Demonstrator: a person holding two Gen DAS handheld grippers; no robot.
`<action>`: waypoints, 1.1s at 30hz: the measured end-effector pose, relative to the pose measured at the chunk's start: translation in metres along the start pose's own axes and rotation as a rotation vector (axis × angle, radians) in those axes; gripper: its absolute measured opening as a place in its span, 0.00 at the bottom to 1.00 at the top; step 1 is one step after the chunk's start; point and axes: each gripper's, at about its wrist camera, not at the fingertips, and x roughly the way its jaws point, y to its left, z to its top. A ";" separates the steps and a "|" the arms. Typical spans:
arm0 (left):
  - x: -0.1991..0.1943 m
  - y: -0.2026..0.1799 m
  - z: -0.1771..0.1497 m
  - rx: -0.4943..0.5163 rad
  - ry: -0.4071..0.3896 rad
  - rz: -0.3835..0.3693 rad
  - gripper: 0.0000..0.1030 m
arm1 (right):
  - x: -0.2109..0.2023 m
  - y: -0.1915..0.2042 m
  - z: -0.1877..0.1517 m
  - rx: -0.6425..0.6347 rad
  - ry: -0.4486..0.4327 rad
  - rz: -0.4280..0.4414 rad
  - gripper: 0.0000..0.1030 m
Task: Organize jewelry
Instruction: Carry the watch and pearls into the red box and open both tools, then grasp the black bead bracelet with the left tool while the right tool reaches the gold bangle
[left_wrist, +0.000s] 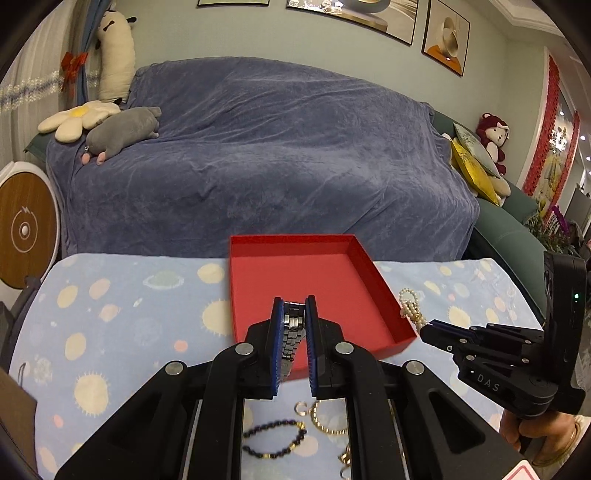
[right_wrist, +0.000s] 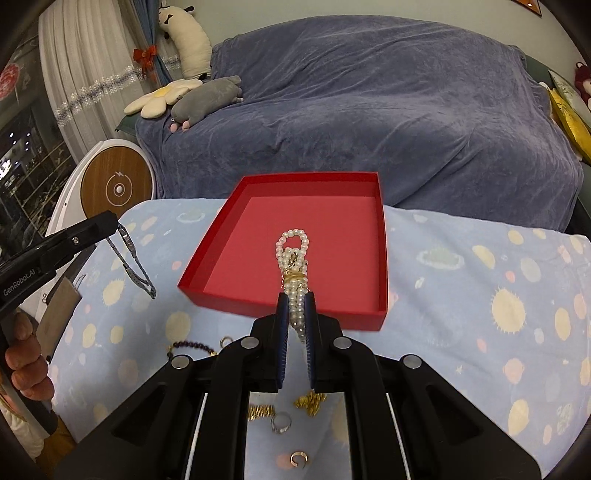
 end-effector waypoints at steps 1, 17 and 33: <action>0.009 0.001 0.009 -0.005 -0.003 0.002 0.08 | 0.008 -0.002 0.011 0.007 -0.001 0.002 0.08; 0.174 0.015 0.068 -0.042 0.075 0.034 0.08 | 0.156 -0.038 0.087 0.077 0.139 -0.010 0.08; 0.132 0.029 0.048 -0.051 0.043 0.105 0.39 | 0.087 -0.053 0.061 0.084 0.041 -0.026 0.30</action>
